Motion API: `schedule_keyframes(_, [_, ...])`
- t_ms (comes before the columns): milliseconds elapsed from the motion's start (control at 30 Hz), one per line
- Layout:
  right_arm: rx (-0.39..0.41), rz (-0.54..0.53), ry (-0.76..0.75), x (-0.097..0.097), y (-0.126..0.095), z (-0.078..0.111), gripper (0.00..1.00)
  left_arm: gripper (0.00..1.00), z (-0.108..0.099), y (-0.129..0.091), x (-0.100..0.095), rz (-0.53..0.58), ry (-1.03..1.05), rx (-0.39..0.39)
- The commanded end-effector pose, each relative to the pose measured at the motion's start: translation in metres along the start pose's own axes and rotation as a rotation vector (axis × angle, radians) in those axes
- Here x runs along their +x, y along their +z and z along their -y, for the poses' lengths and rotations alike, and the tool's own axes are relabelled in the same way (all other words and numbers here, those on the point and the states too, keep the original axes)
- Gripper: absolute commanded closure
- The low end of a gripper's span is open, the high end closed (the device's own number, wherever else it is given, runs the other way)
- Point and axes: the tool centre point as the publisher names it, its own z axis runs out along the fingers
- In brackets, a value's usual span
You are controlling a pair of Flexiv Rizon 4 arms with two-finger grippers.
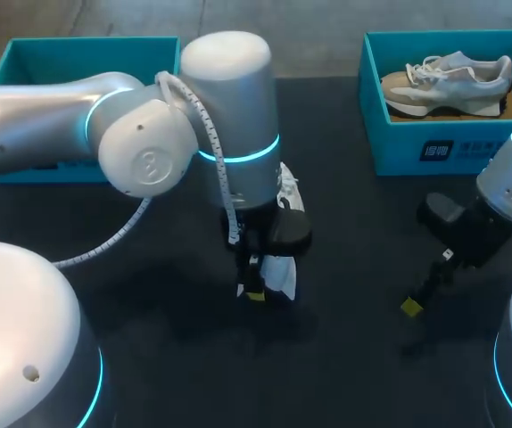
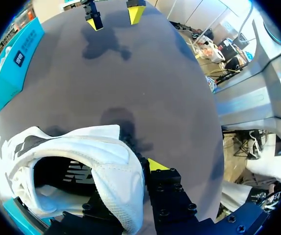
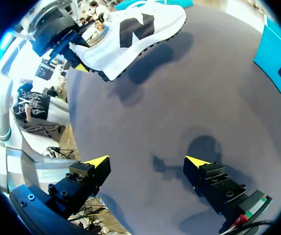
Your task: Take the shoe out of the shoebox, open the shoe tongue, remove and reinsert the insole, then place the shoe into the shoebox
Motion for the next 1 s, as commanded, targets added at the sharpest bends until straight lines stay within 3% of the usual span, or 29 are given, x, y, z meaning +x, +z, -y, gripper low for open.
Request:
schedule_keyframes(33, [0.001, 0.004, 0.001, 0.001, 0.001, 0.000, 0.00, 1.00, 0.003, 0.000, -0.001, -0.003, -0.001, -0.004])
schedule_keyframes(600, [0.001, 0.004, 0.001, 0.001, 0.001, 0.000, 0.00, 1.00, -0.001, -0.002, -0.004, -0.004, -0.003, -0.007])
schedule_keyframes(1000, [0.001, 0.004, 0.001, 0.001, 0.001, 0.000, 0.00, 1.00, -0.015, -0.039, -0.019, 0.044, -0.029, -0.006])
